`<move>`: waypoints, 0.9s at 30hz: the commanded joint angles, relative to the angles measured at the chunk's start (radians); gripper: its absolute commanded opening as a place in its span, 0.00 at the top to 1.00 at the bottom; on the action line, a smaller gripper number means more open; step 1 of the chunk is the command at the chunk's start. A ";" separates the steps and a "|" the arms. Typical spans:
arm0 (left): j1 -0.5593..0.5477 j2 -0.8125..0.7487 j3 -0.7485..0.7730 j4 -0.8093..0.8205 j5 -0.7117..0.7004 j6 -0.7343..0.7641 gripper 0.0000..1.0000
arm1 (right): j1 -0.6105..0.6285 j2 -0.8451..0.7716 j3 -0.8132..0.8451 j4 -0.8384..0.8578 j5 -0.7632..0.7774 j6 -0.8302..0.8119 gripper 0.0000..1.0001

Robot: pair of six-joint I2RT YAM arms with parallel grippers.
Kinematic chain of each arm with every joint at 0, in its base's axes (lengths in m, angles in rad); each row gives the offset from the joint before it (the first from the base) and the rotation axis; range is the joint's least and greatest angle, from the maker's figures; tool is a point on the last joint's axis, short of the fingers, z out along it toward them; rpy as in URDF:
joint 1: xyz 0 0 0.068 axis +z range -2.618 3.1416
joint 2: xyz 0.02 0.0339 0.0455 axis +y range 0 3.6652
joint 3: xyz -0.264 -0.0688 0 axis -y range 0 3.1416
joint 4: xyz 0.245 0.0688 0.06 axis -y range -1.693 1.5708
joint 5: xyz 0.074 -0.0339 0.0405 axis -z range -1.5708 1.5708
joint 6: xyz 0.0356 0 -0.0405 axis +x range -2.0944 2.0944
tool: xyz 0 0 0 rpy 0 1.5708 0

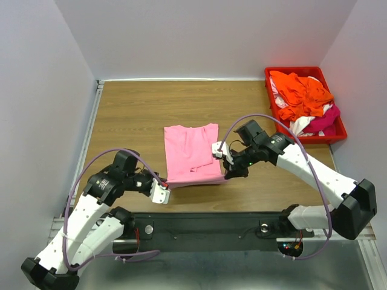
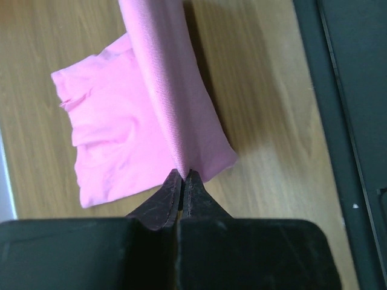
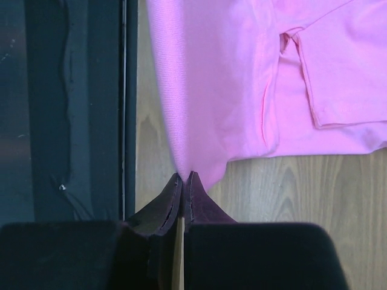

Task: Fold and stack the t-shirts
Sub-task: Fold the tshirt

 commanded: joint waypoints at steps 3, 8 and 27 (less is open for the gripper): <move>0.003 0.017 0.029 -0.065 0.012 -0.053 1.00 | -0.005 0.036 0.059 -0.075 0.025 -0.031 0.99; 0.003 0.128 0.147 -0.041 -0.003 -0.087 1.00 | -0.006 0.122 0.197 -0.081 0.055 -0.005 0.99; 0.325 1.105 0.755 0.010 0.044 0.159 1.00 | -0.245 0.861 0.846 -0.143 0.016 -0.323 0.97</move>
